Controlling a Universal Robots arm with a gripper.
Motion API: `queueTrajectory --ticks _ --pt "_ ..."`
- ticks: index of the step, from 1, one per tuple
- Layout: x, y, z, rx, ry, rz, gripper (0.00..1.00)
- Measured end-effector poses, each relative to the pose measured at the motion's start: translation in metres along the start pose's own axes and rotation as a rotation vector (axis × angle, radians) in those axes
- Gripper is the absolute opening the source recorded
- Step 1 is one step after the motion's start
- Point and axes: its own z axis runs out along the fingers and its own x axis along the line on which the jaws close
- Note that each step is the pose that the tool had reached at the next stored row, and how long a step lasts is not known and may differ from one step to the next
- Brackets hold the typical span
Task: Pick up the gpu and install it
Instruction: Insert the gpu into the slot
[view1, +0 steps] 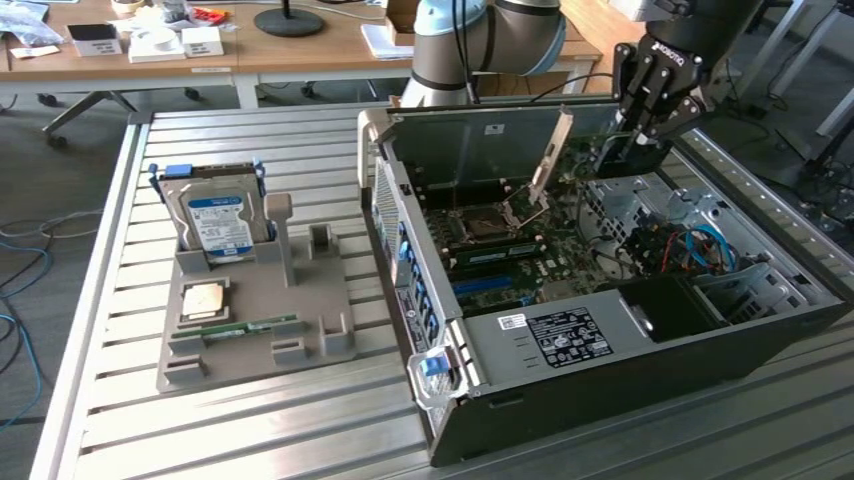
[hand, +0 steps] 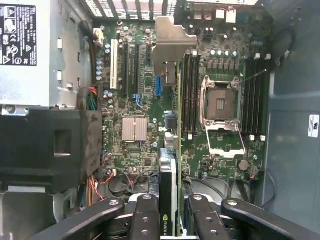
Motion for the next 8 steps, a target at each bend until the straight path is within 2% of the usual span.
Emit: queueTrajectory --ticks 8 --pt "0.0001 0.0011 0.0041 0.0001 -0.0001 0.005 0.27"
